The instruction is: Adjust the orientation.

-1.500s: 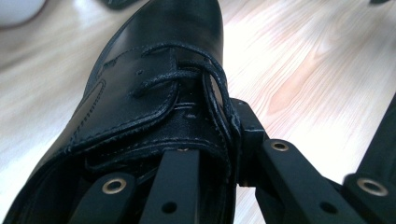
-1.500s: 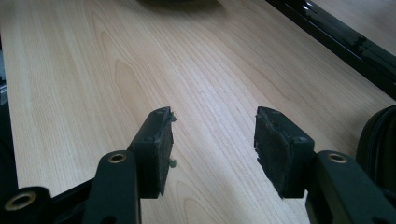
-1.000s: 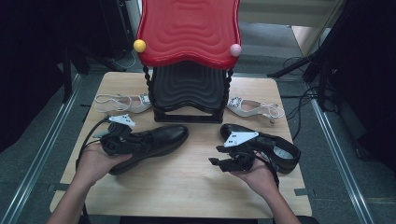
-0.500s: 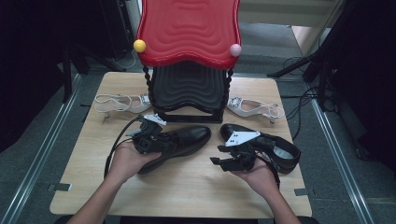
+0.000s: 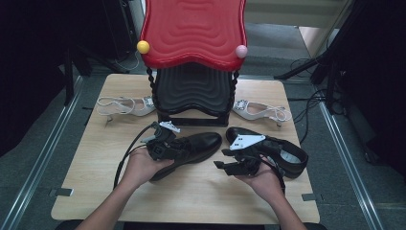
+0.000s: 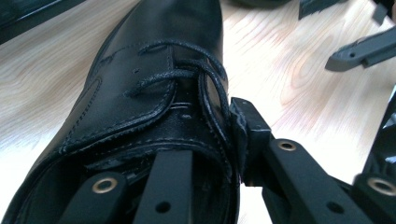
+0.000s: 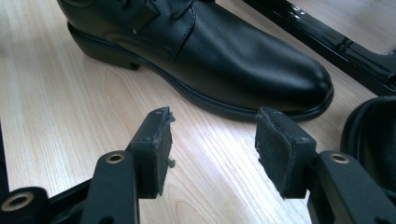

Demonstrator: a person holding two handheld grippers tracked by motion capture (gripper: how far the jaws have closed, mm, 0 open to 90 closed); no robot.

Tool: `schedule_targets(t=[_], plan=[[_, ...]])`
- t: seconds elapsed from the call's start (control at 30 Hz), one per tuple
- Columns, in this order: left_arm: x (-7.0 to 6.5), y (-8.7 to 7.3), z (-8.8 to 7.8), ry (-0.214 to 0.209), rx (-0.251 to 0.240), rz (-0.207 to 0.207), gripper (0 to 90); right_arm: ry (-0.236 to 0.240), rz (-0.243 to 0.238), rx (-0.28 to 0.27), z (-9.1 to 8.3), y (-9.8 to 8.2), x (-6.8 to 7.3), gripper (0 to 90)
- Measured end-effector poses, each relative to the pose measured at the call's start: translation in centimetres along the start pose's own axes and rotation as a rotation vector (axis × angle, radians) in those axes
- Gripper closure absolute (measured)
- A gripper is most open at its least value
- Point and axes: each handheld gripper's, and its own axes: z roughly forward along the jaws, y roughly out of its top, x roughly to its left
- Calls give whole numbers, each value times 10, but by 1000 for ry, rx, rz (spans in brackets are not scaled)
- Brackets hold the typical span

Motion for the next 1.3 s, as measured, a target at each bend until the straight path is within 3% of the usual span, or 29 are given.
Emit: schedule_targets(t=[0.07,0.2,0.27,0.5,0.77,0.9,1.0,1.13,1.3], plan=[[1,-2,0,0,18,8,764,-1,0,1,1,0,0,472],[4,-6,-4,-30,15,4,631,14,-5,2,4,2,2,489],[3,-6,-8,-25,19,5,591,12,-14,3,5,2,3,492],[7,-11,-33,-22,-9,9,559,9,10,-13,4,5,7,512],[13,-12,-64,-15,-49,13,701,19,-13,-6,10,9,13,594],[20,-14,-75,9,-42,33,804,24,1,-18,13,10,16,703],[28,-18,-80,12,-47,35,866,38,18,-20,20,10,18,797],[46,-25,-82,51,-75,58,884,42,39,-20,29,11,21,900],[66,-34,-74,67,-71,51,900,40,48,-24,41,14,24,900]])
